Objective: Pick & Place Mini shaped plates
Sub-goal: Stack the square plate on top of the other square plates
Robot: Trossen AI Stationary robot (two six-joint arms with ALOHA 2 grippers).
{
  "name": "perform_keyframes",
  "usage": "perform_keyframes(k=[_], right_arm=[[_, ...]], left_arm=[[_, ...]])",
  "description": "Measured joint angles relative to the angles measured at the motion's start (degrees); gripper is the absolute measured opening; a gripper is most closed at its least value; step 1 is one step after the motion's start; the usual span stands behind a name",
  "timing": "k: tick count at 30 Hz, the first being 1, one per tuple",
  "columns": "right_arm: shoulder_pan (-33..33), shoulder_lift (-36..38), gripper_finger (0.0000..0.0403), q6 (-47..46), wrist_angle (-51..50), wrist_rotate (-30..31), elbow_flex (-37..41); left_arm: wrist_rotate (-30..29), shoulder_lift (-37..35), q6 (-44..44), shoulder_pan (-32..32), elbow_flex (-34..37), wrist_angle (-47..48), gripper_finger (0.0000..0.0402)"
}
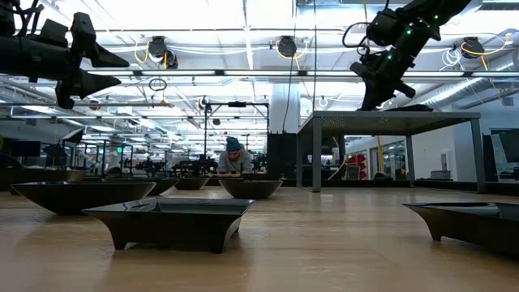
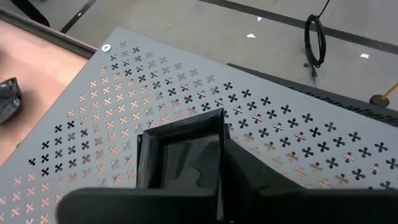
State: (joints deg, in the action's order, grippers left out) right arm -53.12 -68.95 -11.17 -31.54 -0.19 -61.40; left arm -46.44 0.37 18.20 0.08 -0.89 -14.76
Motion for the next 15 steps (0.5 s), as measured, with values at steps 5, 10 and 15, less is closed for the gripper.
perform_keyframes(k=[5,10,15], right_arm=[[0.0,0.19,0.0067,2.27,1.15,-0.06,0.01],[1.11,3.19,0.0122,9.39,2.39,-0.02,-3.33],[8.1,7.38,0.0133,13.52,2.23,-8.19,-6.2]], left_arm=[[0.0,0.01,0.0,0.0,0.0,0.0,0.023],[0.0,0.0,0.0,0.0,-0.01,-0.02,0.023],[0.0,0.0,0.0,0.0,0.0,-0.02,0.023]])
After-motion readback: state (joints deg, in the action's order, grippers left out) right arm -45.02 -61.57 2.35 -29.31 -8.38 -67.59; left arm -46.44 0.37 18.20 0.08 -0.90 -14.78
